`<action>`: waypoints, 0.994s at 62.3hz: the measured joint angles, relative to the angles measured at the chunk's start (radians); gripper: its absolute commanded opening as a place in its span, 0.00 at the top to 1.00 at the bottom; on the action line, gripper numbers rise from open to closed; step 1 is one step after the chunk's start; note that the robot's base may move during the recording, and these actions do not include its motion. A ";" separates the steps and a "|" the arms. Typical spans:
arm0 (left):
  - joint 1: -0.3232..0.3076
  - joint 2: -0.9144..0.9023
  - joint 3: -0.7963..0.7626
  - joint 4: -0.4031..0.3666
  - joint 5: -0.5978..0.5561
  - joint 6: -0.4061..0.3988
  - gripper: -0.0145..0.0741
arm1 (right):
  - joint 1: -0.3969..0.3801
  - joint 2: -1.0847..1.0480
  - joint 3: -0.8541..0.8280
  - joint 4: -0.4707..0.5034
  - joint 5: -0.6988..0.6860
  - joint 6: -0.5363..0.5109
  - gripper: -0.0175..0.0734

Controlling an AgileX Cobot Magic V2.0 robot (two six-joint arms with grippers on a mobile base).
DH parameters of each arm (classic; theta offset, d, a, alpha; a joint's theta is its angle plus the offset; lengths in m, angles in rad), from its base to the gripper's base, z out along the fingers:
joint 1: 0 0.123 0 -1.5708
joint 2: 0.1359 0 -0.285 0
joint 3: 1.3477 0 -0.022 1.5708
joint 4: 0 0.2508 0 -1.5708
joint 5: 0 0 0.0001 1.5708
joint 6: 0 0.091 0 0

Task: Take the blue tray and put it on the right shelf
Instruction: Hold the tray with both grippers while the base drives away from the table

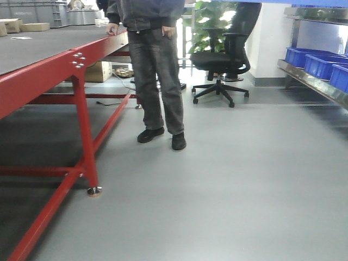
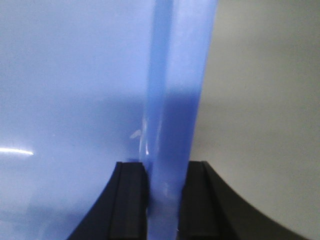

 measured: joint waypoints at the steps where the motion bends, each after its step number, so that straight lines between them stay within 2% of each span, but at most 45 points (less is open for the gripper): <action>1: 0.000 0.000 0.000 0.000 0.000 0.000 0.89 | 0.000 0.000 0.000 0.000 0.000 0.000 0.73; 62: 0.000 0.000 0.000 0.000 0.000 0.002 0.89 | 0.000 0.000 0.000 0.000 0.000 0.001 0.73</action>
